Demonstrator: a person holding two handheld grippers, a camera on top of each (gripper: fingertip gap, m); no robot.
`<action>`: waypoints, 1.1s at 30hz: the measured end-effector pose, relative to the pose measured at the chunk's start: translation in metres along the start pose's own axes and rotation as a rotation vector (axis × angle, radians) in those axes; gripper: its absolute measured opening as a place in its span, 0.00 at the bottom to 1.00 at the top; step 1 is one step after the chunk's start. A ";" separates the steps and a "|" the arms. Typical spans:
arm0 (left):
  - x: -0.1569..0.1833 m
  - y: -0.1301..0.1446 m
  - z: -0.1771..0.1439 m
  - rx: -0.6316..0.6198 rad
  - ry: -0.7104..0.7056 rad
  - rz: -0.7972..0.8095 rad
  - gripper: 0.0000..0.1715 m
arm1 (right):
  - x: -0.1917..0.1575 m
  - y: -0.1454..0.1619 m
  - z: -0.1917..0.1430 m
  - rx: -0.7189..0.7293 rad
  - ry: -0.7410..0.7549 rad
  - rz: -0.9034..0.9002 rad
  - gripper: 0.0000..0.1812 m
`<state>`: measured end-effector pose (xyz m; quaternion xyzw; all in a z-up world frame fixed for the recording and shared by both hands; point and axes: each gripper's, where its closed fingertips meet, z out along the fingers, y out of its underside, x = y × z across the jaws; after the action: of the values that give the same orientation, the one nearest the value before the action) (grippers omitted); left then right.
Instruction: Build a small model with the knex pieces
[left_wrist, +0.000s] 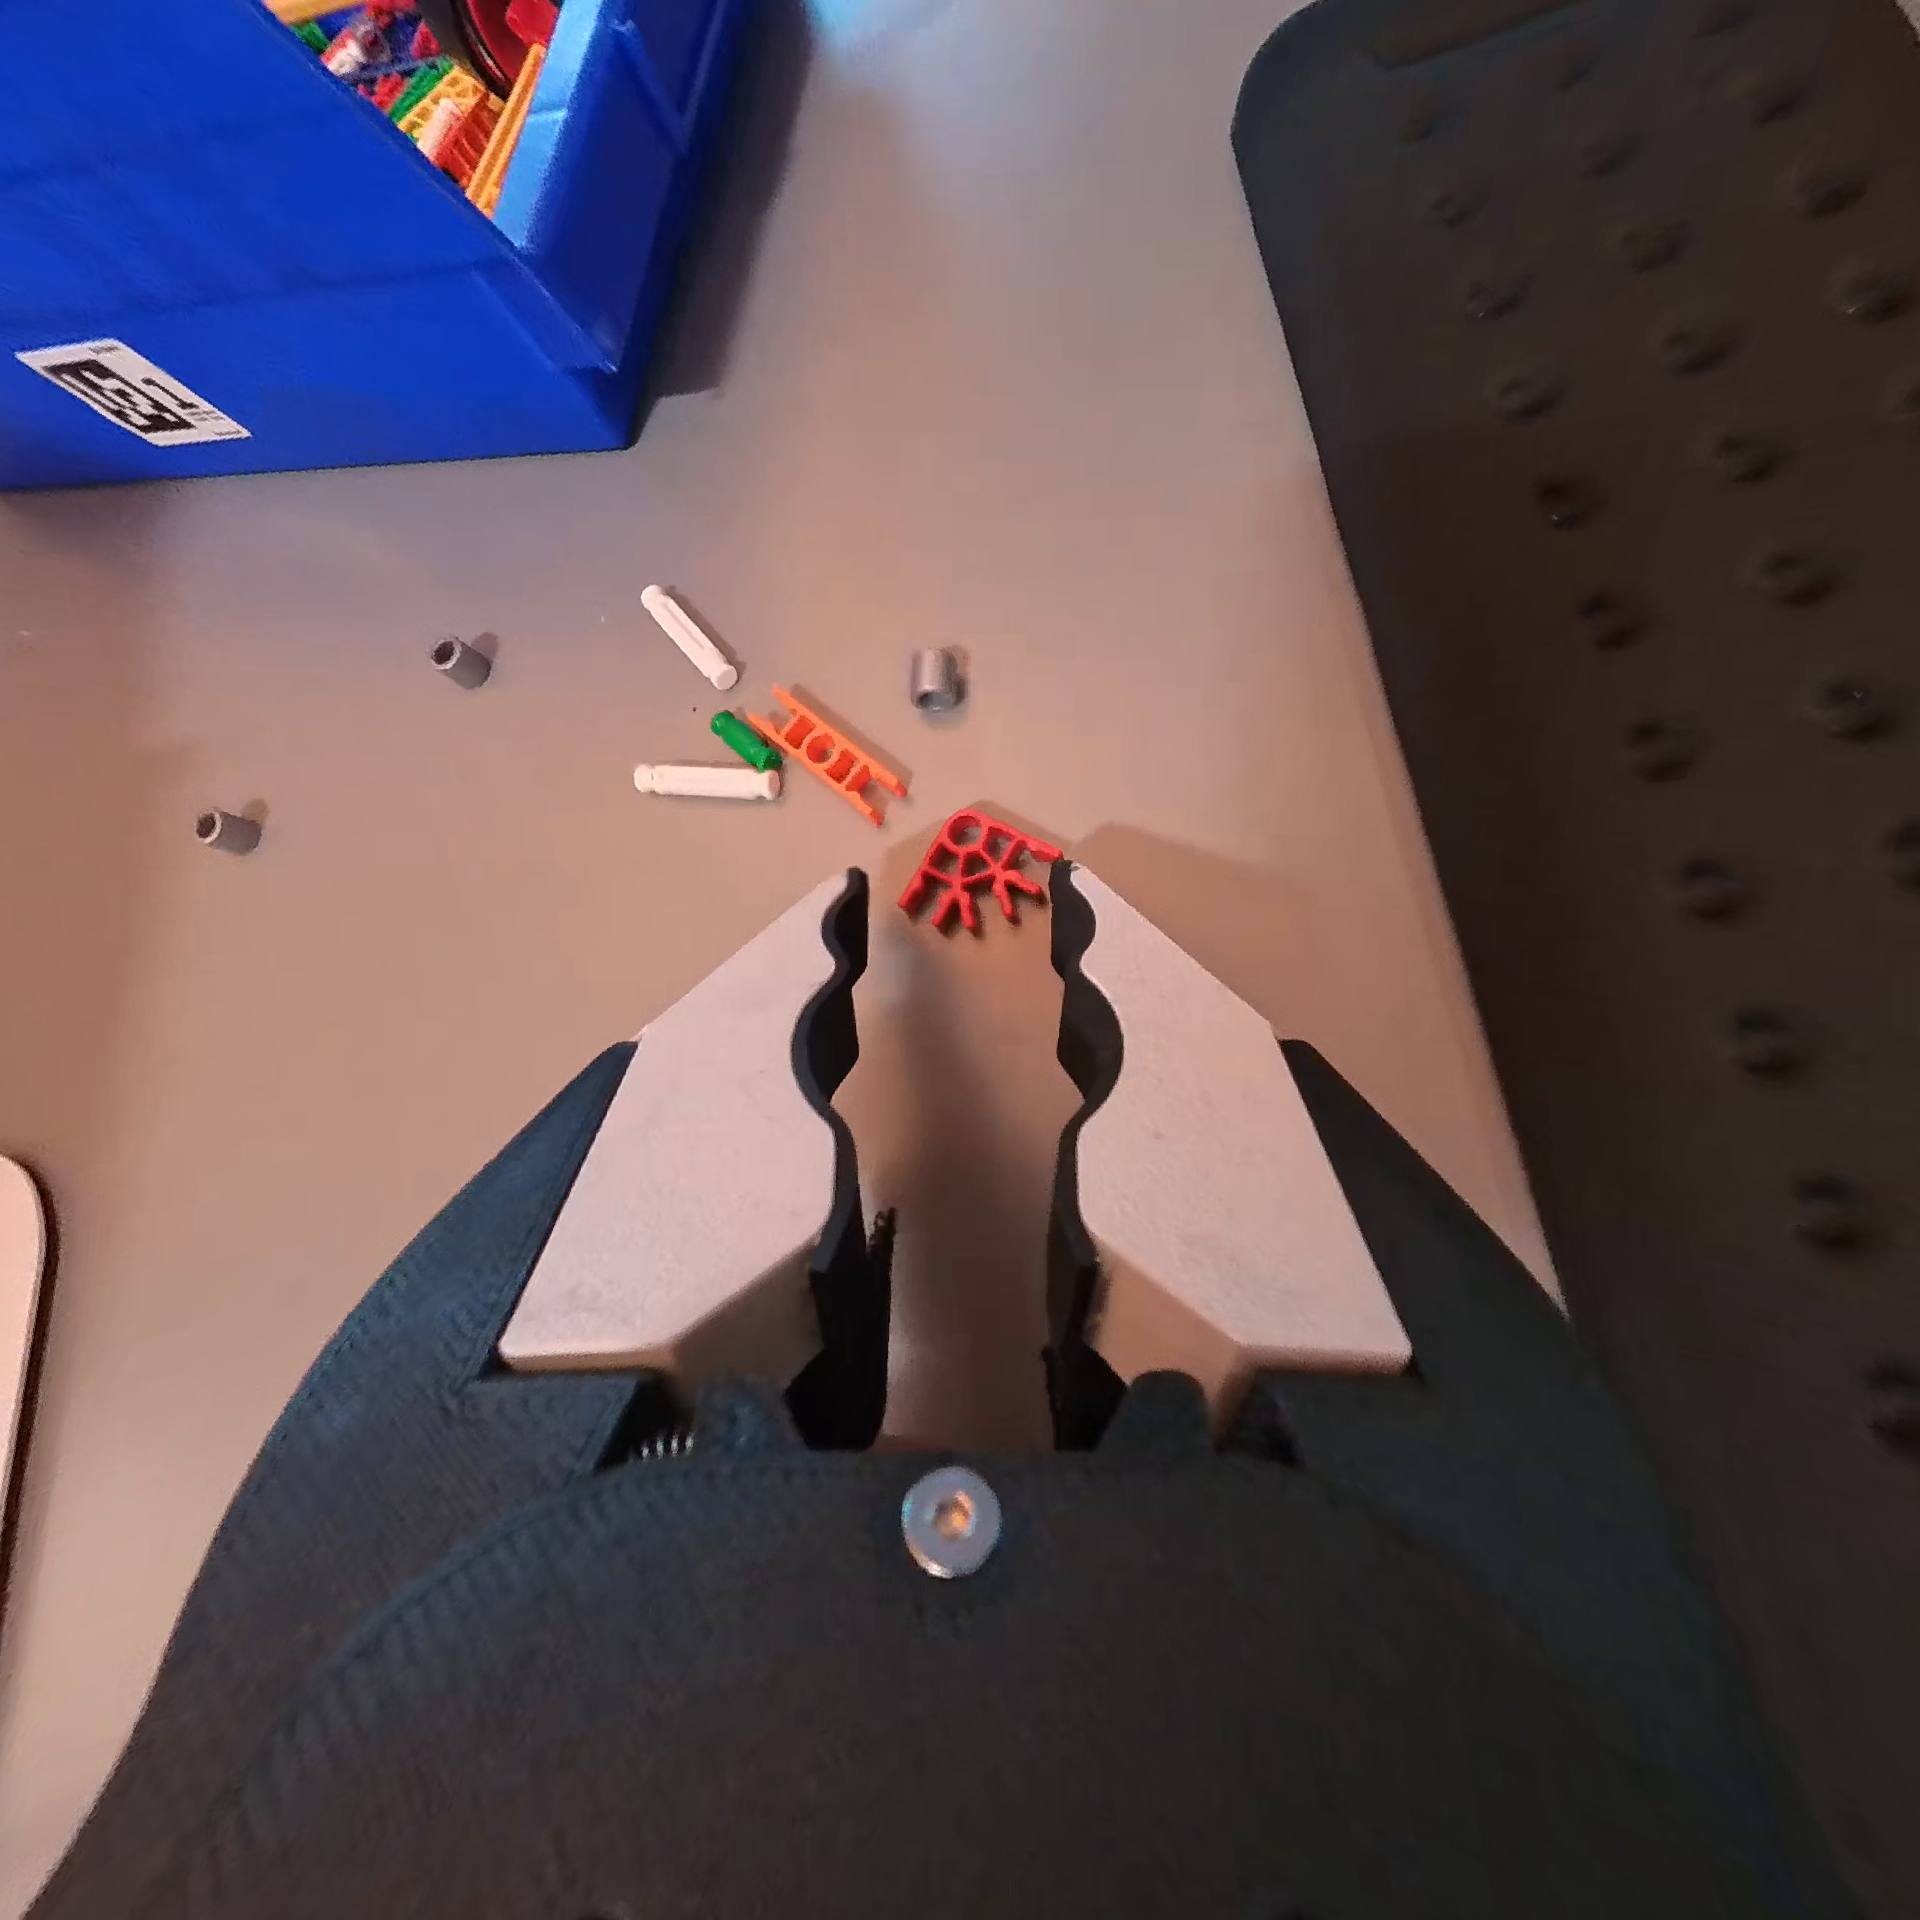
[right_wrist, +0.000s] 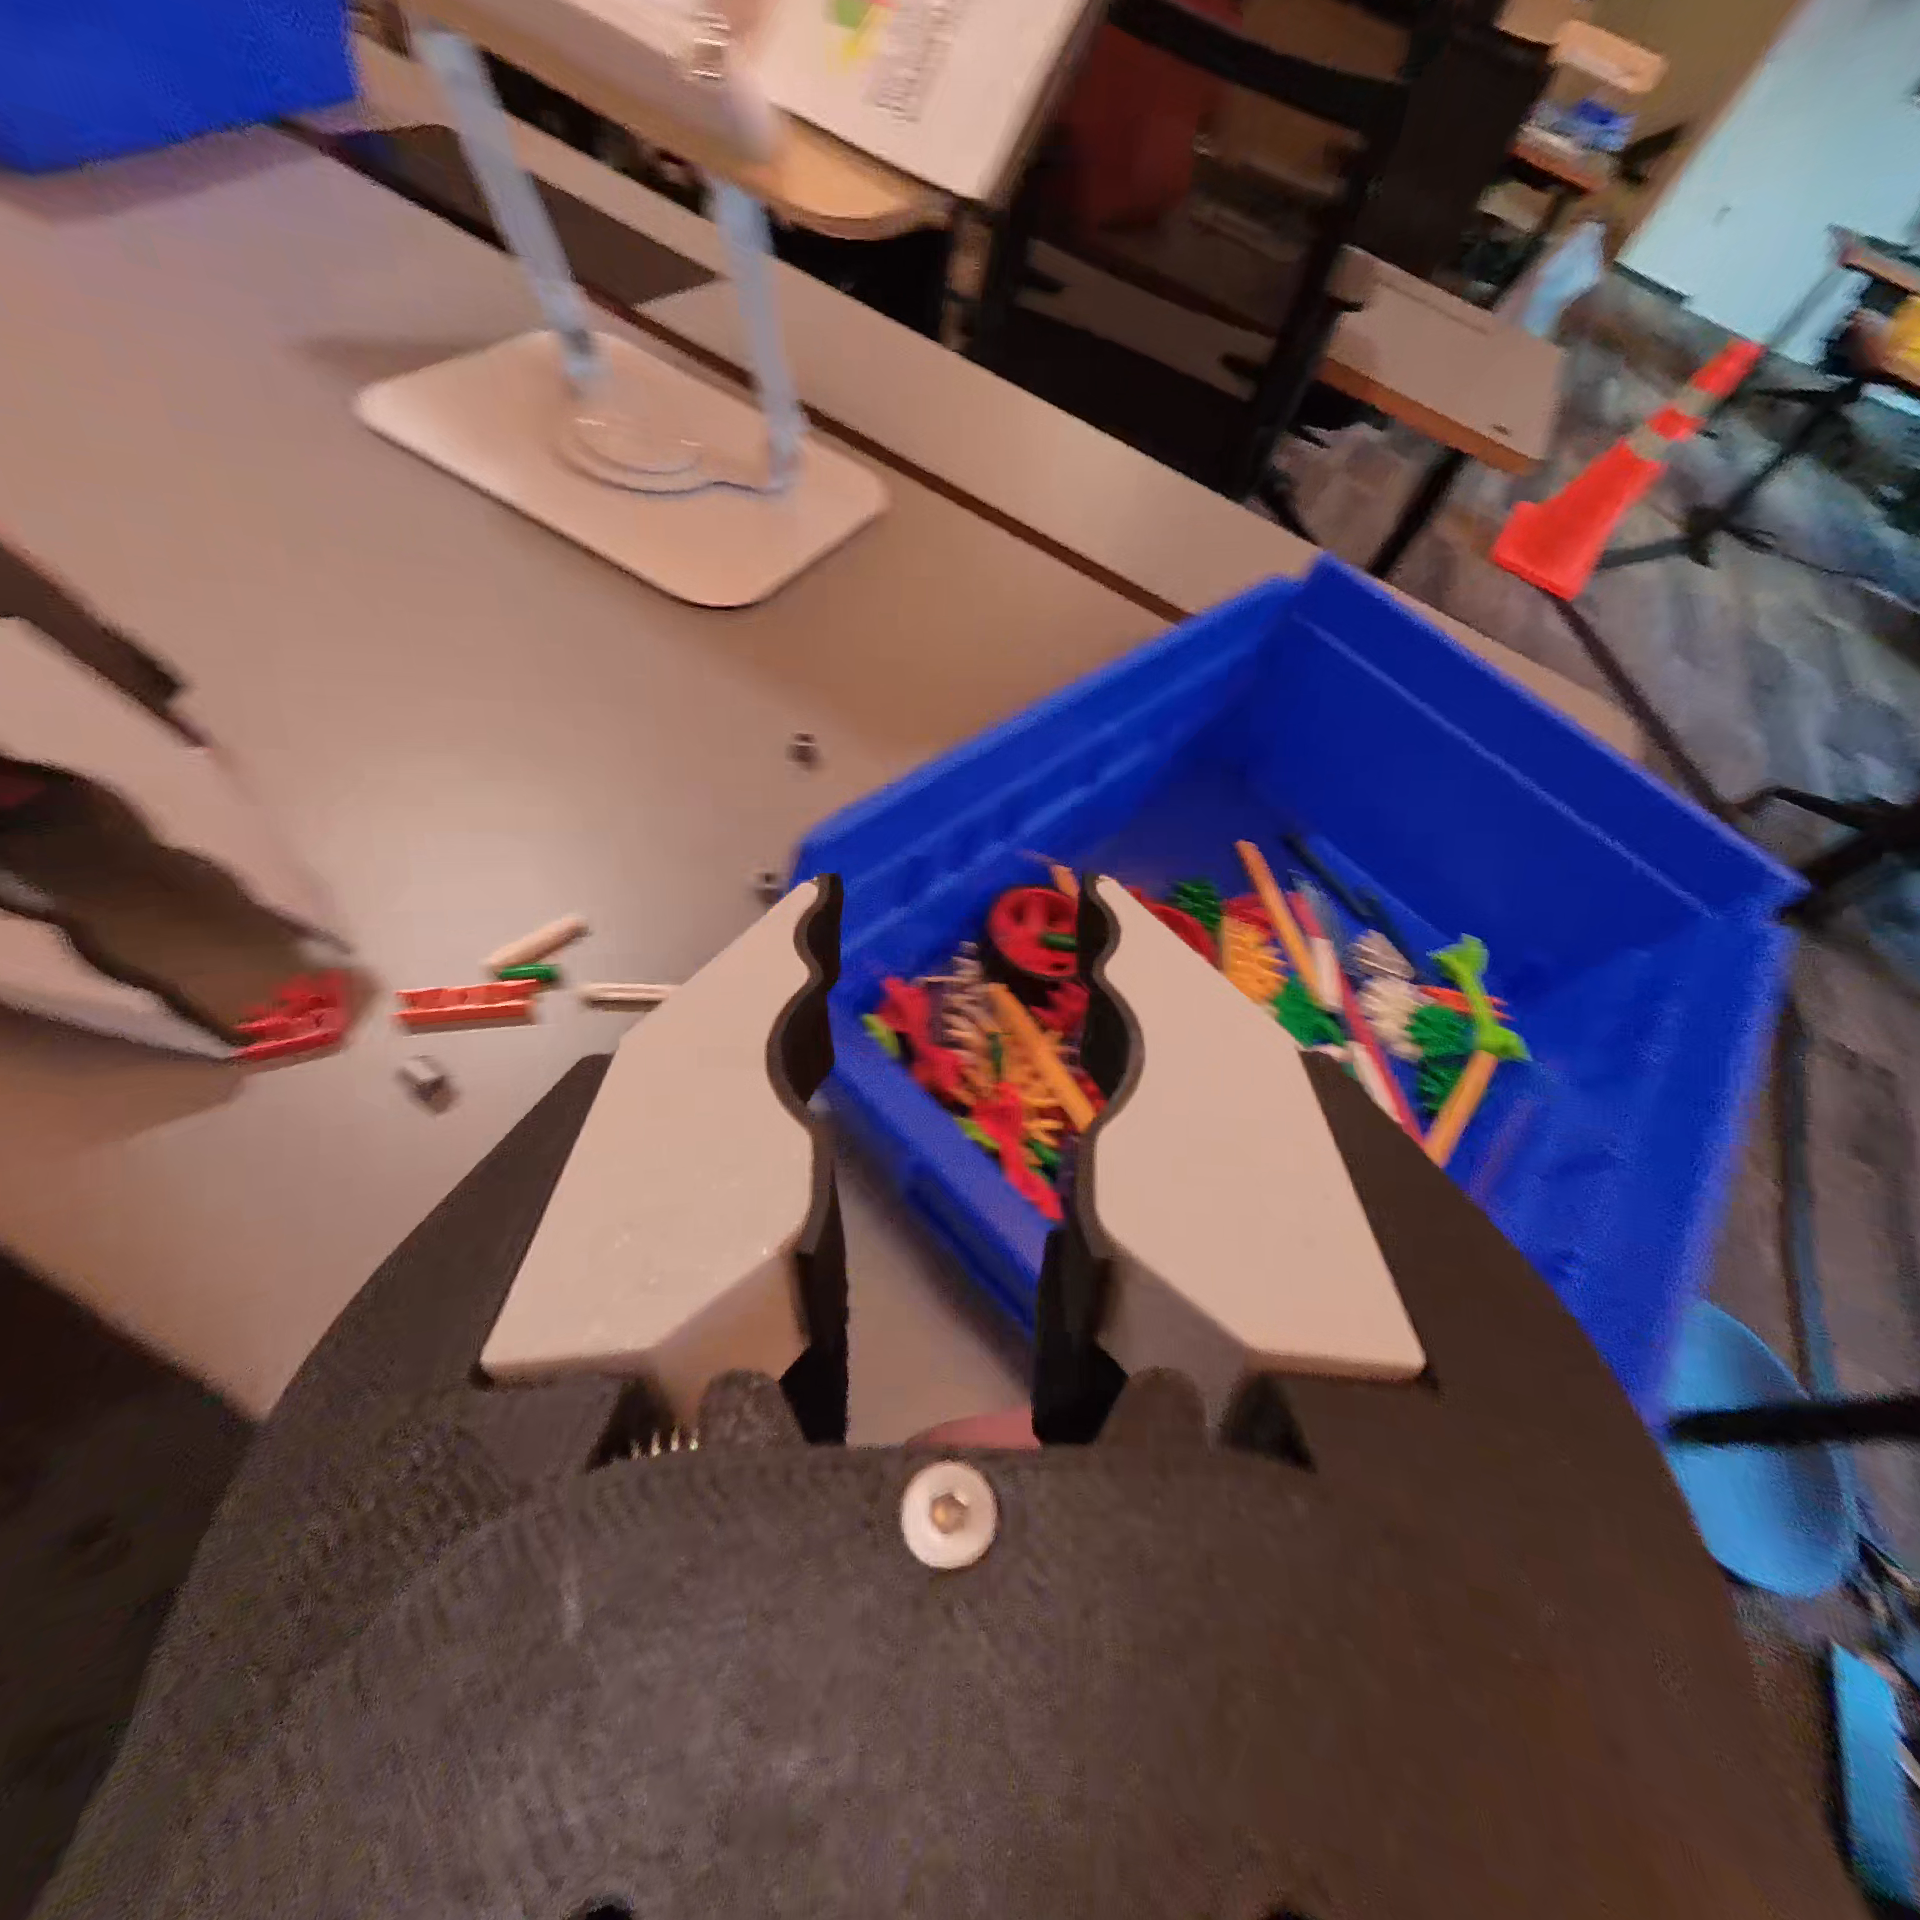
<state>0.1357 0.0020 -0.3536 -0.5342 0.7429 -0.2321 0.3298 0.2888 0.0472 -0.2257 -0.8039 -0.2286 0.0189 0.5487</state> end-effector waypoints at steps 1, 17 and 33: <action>0.000 -0.001 0.001 -0.001 0.002 -0.002 0.19 | -0.014 -0.001 0.002 0.000 -0.040 -0.005 0.24; -0.010 -0.001 0.007 -0.009 -0.101 0.074 0.04 | -0.133 0.021 0.031 -0.062 -0.430 0.016 0.24; -0.035 0.002 0.013 -0.040 -0.106 -0.052 0.10 | -0.125 0.039 0.044 -0.120 -0.405 0.034 0.26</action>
<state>0.1510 0.0359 -0.3551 -0.5714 0.7148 -0.1971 0.3518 0.1785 0.0255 -0.3051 -0.8187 -0.3213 0.1759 0.4423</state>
